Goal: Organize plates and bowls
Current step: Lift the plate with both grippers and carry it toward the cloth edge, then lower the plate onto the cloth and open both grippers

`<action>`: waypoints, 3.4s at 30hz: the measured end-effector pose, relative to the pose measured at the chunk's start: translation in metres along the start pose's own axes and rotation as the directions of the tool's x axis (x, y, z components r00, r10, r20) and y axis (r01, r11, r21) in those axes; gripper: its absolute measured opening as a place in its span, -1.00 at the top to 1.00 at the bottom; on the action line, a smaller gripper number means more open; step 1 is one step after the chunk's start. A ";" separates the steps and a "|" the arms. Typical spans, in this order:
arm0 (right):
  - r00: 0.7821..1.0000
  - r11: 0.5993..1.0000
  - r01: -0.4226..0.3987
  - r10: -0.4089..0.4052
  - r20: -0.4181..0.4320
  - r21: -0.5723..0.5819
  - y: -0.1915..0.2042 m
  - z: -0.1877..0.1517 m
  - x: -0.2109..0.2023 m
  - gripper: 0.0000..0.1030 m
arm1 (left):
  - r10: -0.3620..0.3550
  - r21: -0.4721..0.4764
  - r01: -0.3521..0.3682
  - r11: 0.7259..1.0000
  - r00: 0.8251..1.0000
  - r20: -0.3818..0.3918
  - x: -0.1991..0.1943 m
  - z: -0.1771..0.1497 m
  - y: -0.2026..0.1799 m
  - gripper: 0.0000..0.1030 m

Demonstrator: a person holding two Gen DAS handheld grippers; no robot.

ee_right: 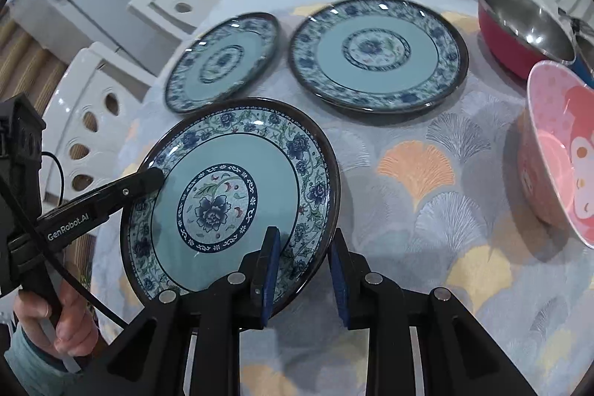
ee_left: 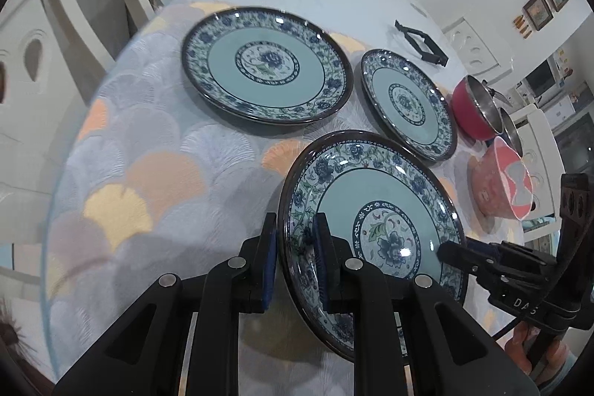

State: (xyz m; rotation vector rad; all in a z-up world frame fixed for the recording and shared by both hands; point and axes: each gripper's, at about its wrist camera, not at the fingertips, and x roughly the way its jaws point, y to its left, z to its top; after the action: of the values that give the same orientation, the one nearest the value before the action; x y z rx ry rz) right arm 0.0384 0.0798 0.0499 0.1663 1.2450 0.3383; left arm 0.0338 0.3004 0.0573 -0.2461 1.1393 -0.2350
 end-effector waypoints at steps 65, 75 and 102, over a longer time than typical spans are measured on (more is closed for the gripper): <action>0.989 0.986 -0.044 0.020 -0.147 -0.161 0.060 -0.091 0.013 0.44 | 0.085 -0.142 -0.085 0.986 0.996 -0.002 -0.046 -0.116 0.065 0.68; 0.997 0.984 -0.061 0.051 -0.066 -0.170 0.070 -0.065 -0.012 0.23 | 0.077 -0.127 -0.064 0.990 0.992 0.096 -0.072 -0.083 0.058 0.65; 0.988 0.988 -0.031 0.054 0.148 -0.153 0.055 0.117 -0.027 -0.27 | 0.025 -0.091 -0.006 0.996 0.977 0.214 -0.044 0.068 0.043 -0.20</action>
State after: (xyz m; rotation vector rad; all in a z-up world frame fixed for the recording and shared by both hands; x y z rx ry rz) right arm 0.1333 0.1296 0.1279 0.0879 1.0623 0.4470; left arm 0.0813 0.3592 0.1089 -0.3337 0.9377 -0.1394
